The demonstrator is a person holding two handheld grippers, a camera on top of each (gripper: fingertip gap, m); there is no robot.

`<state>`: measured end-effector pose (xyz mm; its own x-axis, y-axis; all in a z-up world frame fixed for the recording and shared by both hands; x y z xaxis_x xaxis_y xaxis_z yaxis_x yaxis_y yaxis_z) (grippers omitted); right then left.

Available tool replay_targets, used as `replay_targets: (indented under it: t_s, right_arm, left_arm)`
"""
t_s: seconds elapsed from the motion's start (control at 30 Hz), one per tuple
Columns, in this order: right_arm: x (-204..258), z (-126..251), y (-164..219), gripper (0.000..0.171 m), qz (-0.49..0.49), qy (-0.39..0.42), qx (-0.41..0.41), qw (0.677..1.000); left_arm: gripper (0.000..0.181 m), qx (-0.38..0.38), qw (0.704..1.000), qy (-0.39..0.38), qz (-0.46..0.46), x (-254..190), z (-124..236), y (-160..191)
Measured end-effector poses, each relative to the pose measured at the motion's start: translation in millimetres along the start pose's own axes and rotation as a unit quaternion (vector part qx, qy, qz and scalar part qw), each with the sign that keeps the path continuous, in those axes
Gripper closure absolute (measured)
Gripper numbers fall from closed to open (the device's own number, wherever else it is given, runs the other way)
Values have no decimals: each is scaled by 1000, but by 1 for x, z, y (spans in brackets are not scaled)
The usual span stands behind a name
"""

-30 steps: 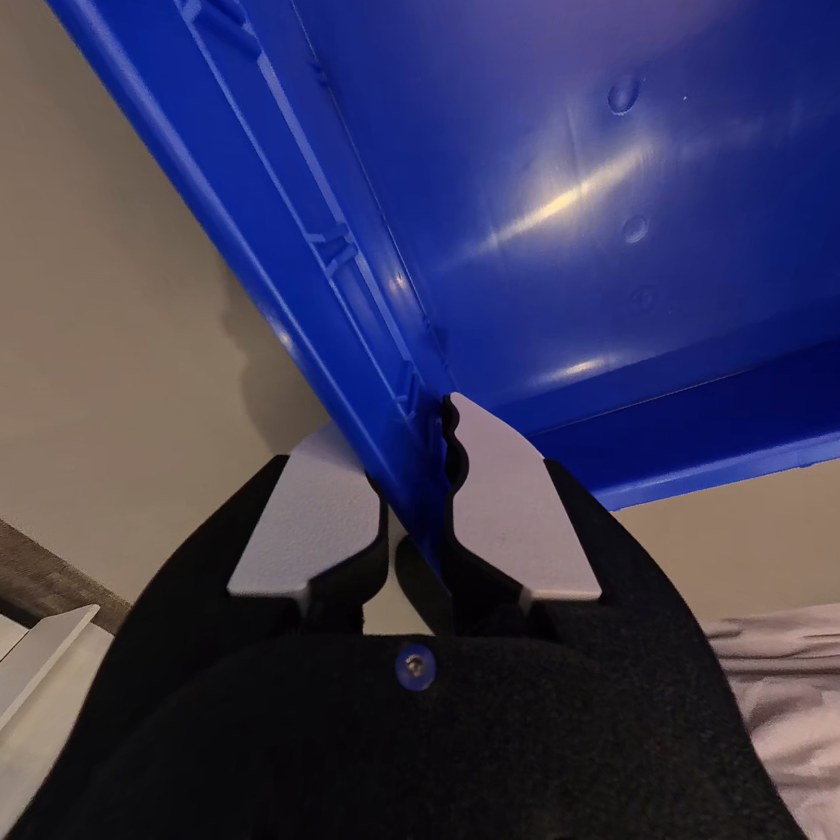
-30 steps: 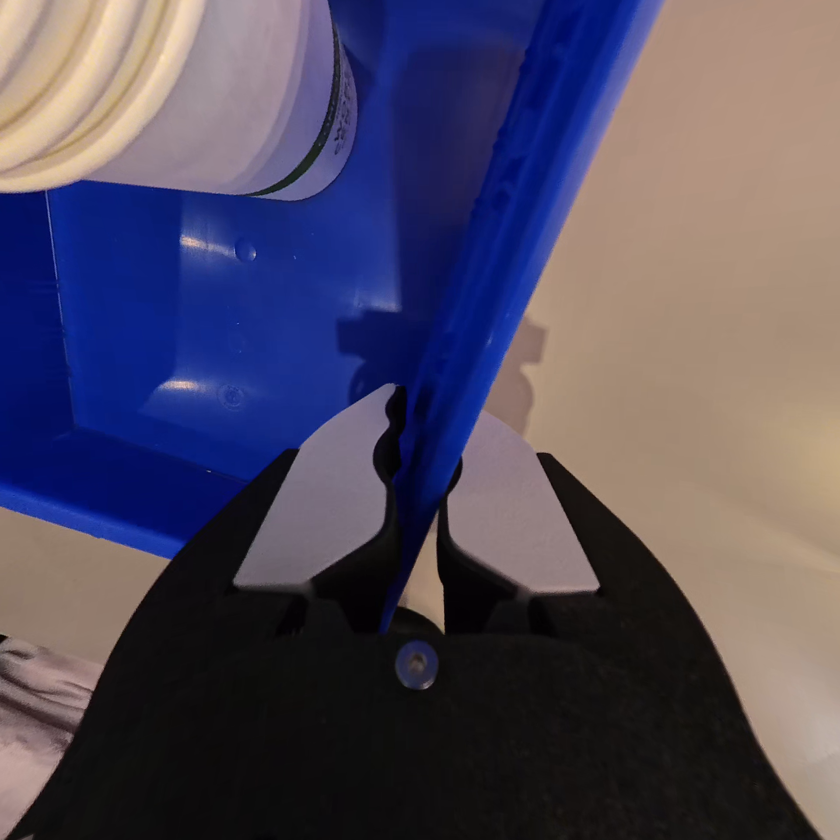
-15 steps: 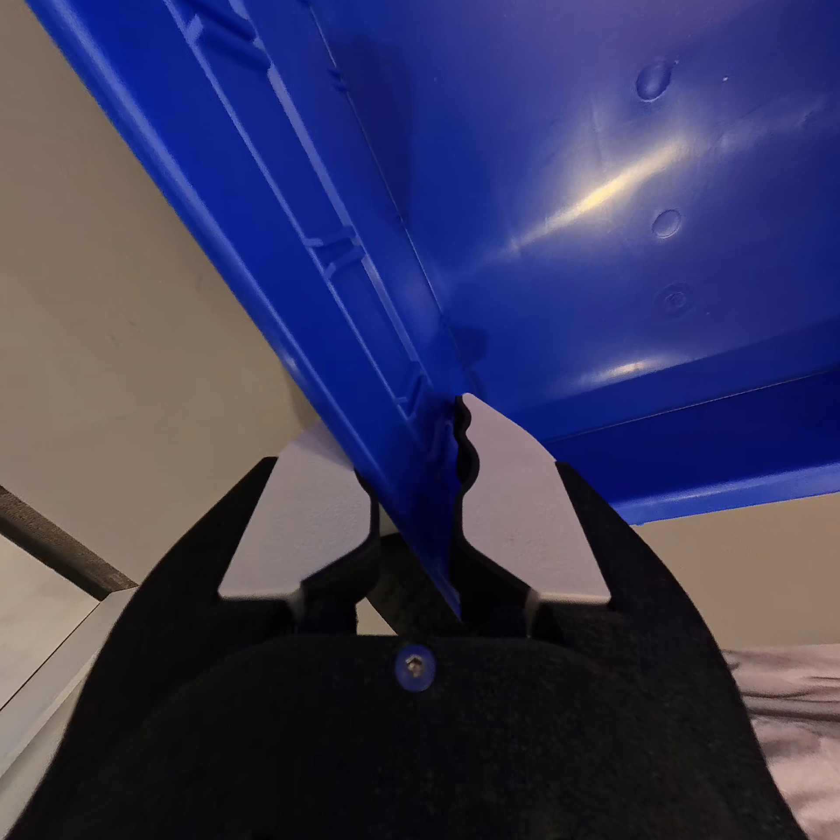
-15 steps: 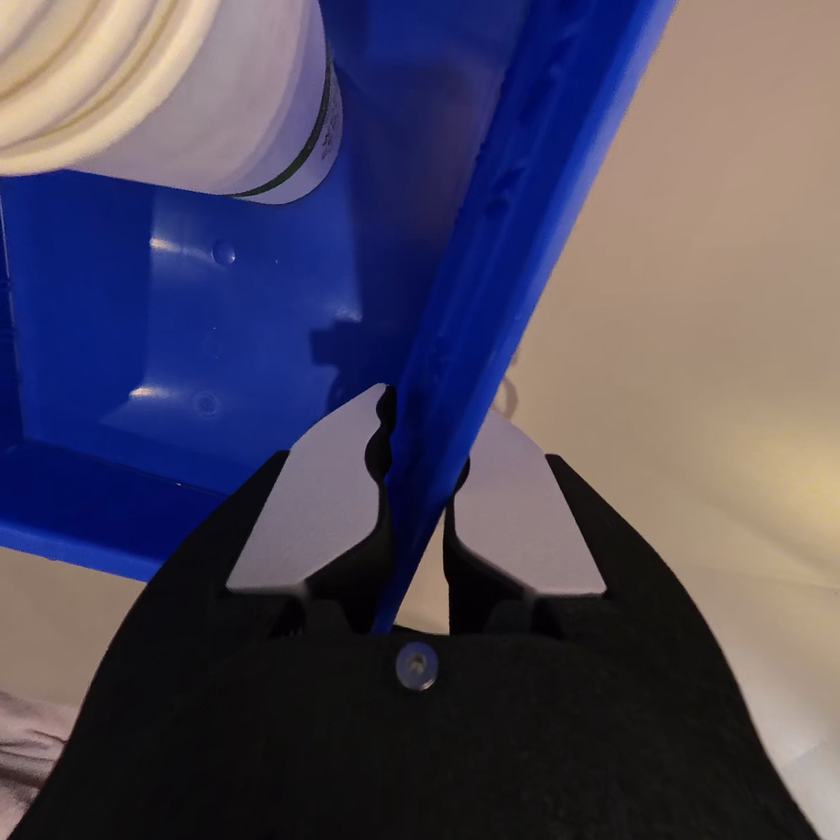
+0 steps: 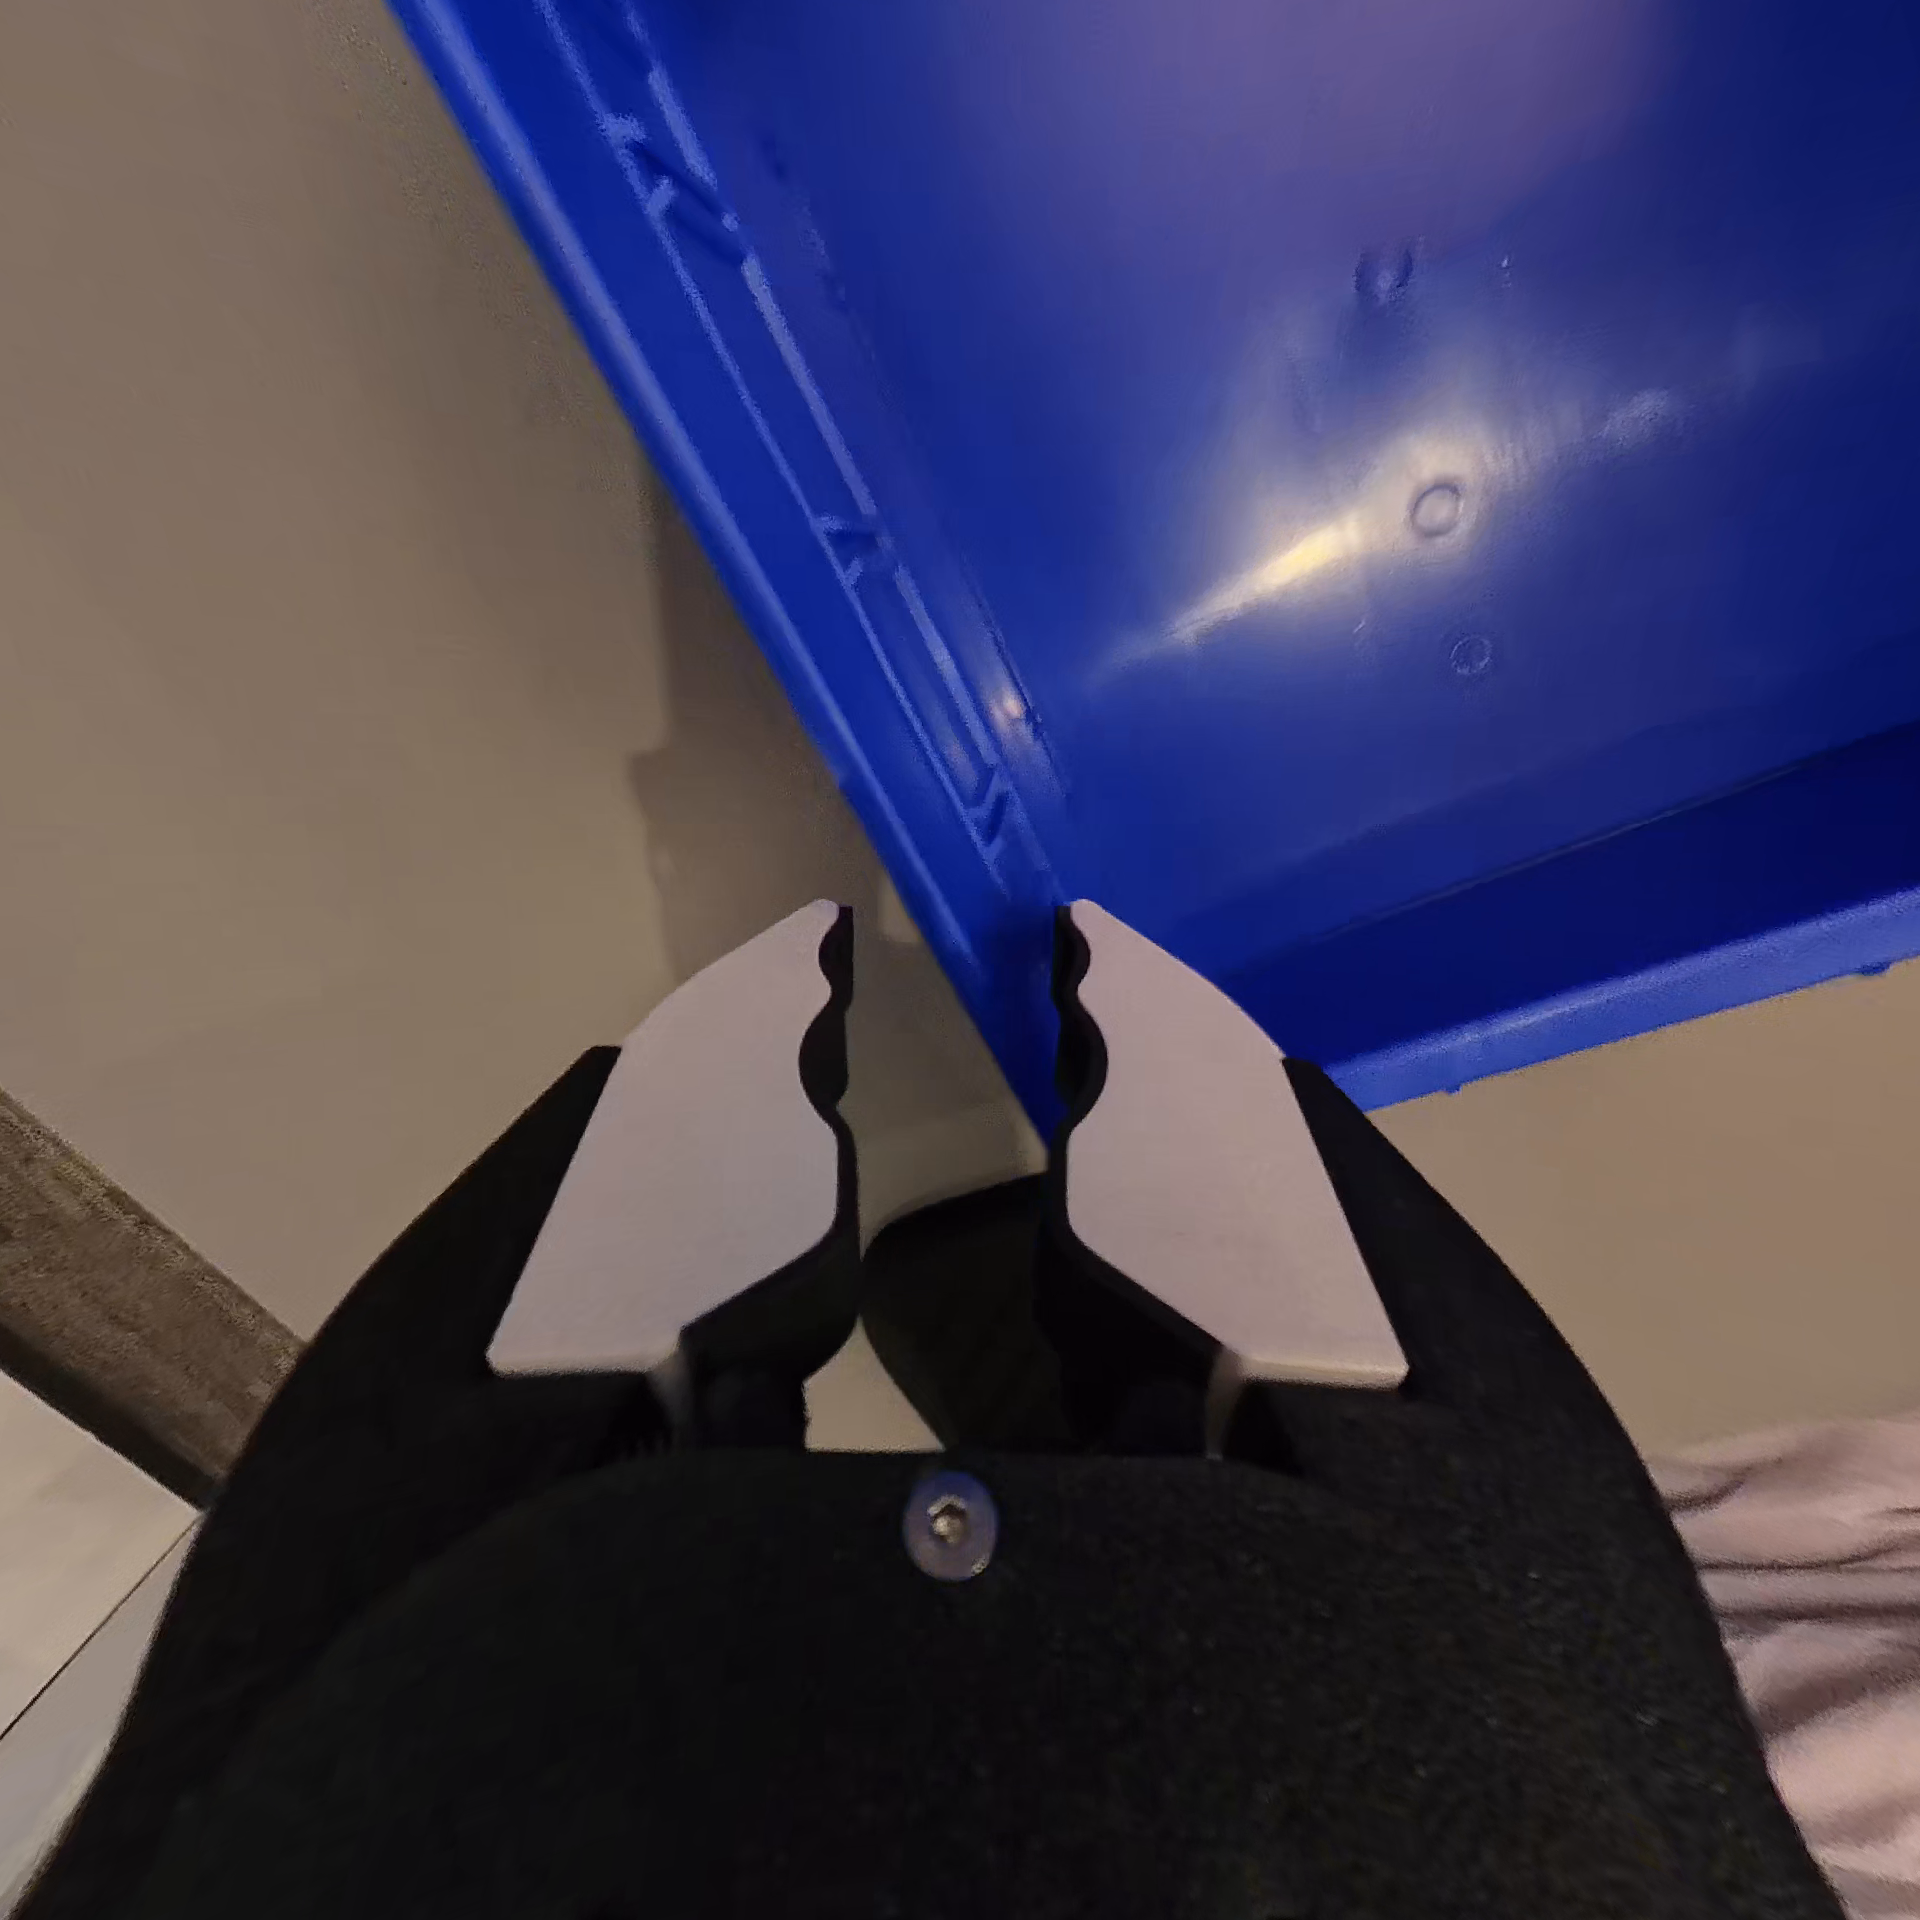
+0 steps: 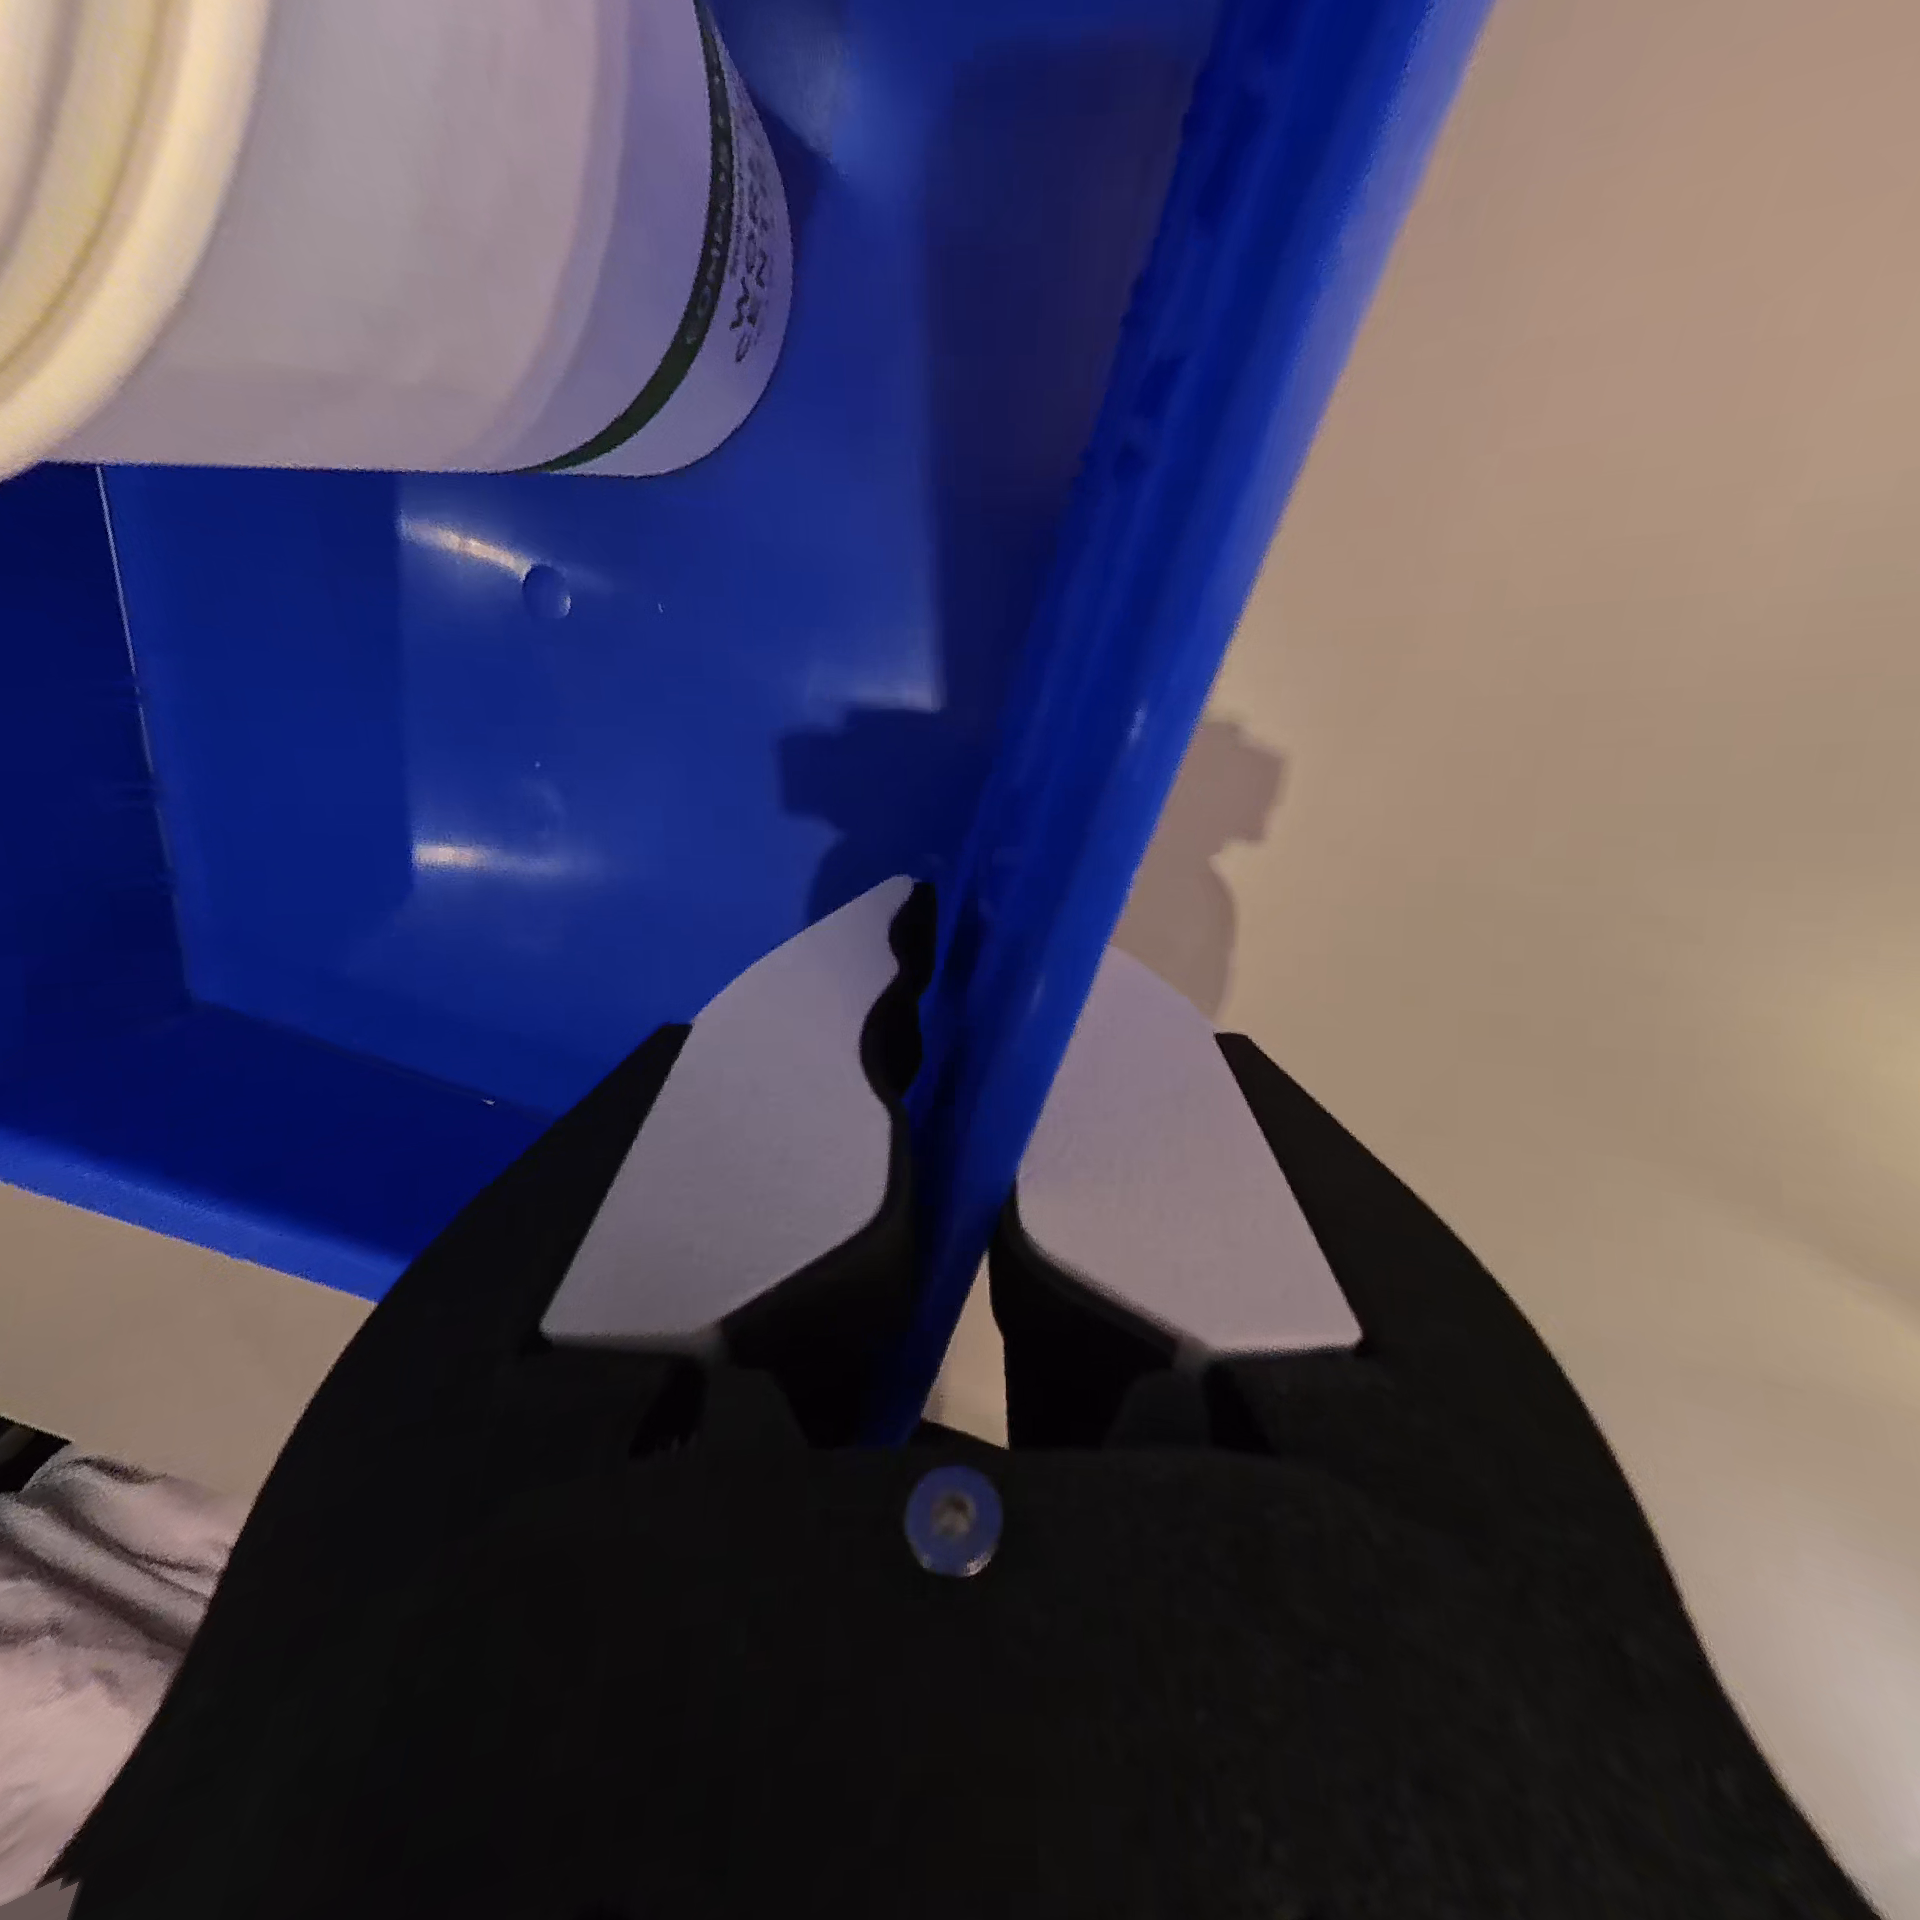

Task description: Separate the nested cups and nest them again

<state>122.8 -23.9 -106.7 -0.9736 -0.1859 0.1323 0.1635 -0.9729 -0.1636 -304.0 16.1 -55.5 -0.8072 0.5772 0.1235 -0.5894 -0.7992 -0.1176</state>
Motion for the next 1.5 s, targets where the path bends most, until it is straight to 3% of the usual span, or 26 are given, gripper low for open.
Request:
replay_targets:
  t_s: [0.33,0.5,0.97,1.3,1.5]
  right_arm:
    - [-39,10,20,166,-59,24,52,997]
    - [-45,10,23,166,-67,-2,65,996]
    - [-50,16,31,166,-12,-10,53,998]
    - [-49,40,59,166,12,-38,83,996]
    - [-23,87,57,166,40,-59,76,995]
  left_arm:
    - [141,-46,998,38,-8,8,23,5]
    - [142,-48,997,55,-6,10,24,3]
    - [150,-83,994,64,7,29,36,7]
    - [150,-124,988,83,42,52,55,21]
    - [150,-148,984,83,57,63,67,32]
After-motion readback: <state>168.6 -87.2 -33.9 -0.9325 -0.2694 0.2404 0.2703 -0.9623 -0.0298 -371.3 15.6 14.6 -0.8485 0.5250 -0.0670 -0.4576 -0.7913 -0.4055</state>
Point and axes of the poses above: each gripper's, where its closed fingertips meet, z back along the fingers, y out of its underside, x = y × z across the jaws, the point moved 3 cm from there along z, back along the fingers, and after that the axes turned 4 degrees about z, right-handed, at the moved point
